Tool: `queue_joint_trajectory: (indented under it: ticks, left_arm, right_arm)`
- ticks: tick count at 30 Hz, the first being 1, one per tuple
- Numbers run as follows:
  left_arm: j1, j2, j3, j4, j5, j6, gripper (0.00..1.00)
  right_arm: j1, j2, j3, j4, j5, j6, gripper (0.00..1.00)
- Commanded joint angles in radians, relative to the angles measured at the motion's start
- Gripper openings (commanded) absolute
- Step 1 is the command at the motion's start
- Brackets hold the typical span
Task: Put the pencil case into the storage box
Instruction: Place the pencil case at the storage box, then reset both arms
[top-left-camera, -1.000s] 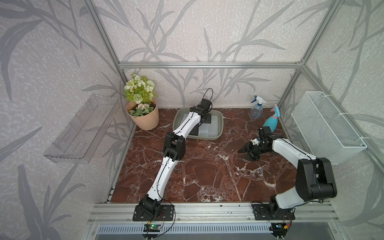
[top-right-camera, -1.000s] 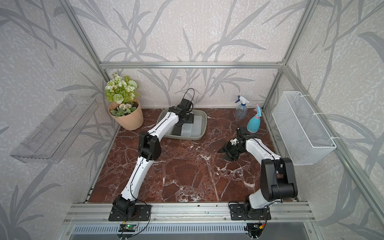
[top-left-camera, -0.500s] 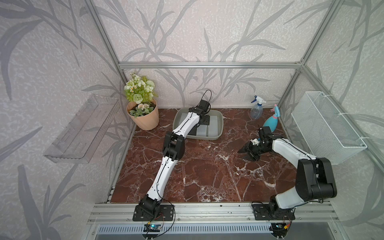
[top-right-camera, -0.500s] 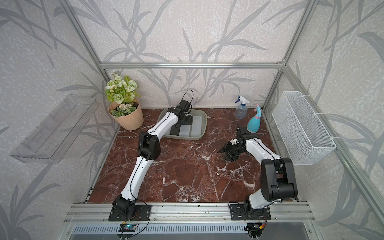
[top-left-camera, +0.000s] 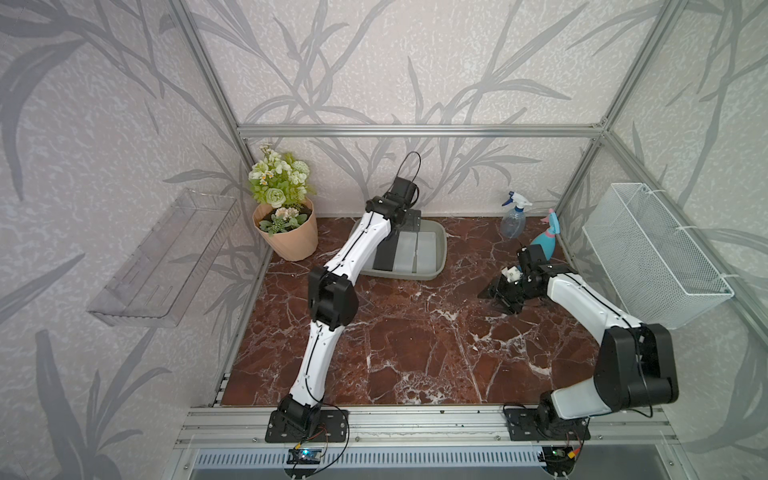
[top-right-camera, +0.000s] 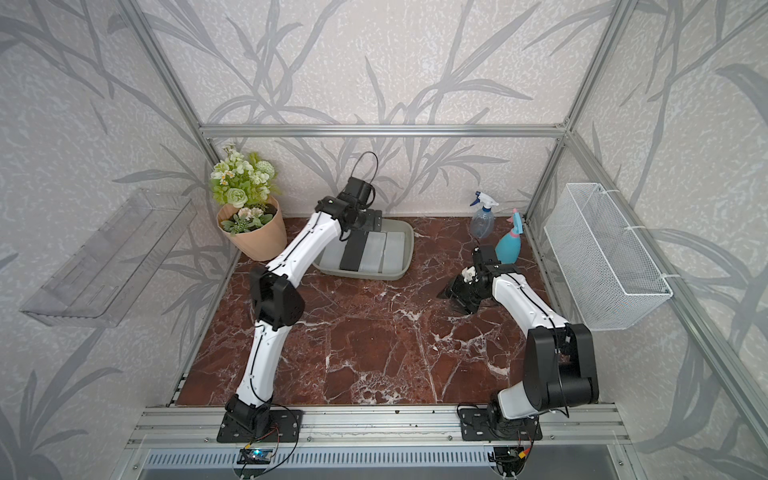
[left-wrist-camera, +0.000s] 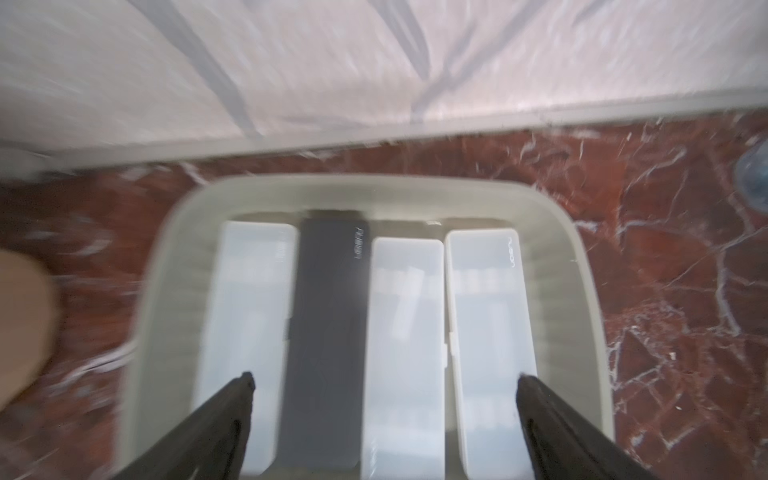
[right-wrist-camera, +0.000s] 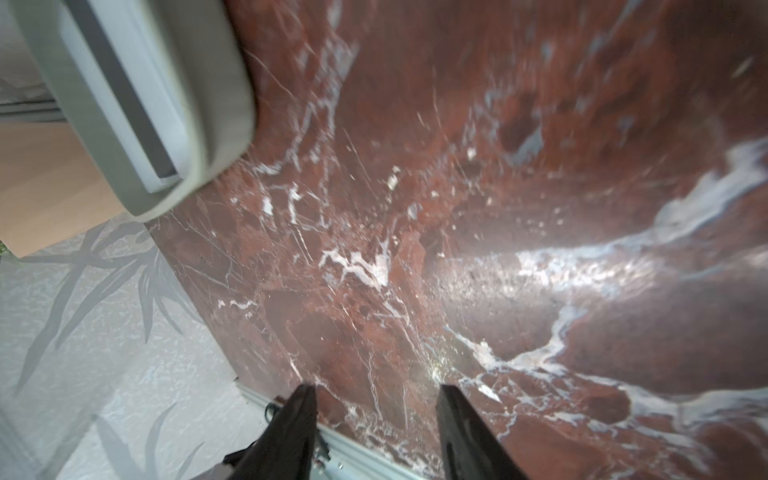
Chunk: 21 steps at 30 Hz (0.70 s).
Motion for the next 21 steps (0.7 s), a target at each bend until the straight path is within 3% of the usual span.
queue_joint_trajectory:
  ticks: [1, 3, 4, 6, 8, 9, 12, 14, 18, 21]
  left_arm:
    - [0.006, -0.379, -0.217, 0.038, -0.383, 0.052, 1.0]
    - [0.022, -0.616, -0.567, 0.261, -0.519, 0.111, 1.0]
    - [0.026, -0.763, -0.802, 0.469, -0.574, 0.172, 1.0]
    - [0.037, -1.024, -1.201, 0.895, -0.579, 0.318, 1.0]
    - [0.068, -1.24, -1.572, 1.341, -0.541, 0.429, 1.0]
    - [0.084, -1.305, -1.692, 1.443, -0.528, 0.442, 1.0]
    - [0.172, -1.403, -1.856, 1.352, -0.483, 0.329, 1.0]
    - [0.216, -1.425, -1.948, 1.314, -0.481, 0.264, 1.0]
    - [0.291, -1.456, -2.17, 1.509, -0.433, 0.218, 1.0]
    - [0.408, -1.384, -2.245, 1.551, -0.352, 0.072, 1.0]
  right_arm:
    - [0.004, -0.171, 0.053, -0.004, 0.314, -0.157, 0.6]
    - [0.004, -0.234, 0.013, 0.074, 0.453, -0.232, 0.67]
    - [0.004, -0.274, -0.05, 0.17, 0.505, -0.283, 0.71]
    - [0.004, -0.358, -0.214, 0.413, 0.606, -0.364, 0.78]
    - [0.003, -0.434, -0.383, 0.644, 0.716, -0.456, 0.99]
    - [0.003, -0.455, -0.45, 0.742, 0.745, -0.505, 0.99]
    - [0.001, -0.452, -0.631, 1.012, 0.763, -0.676, 0.99]
    - [-0.016, -0.385, -0.66, 1.075, 0.766, -0.655, 0.99]
    - [-0.016, -0.24, -0.713, 1.316, 0.757, -0.584, 0.99]
    - [-0.021, -0.092, -0.742, 1.551, 0.771, -0.569, 0.99]
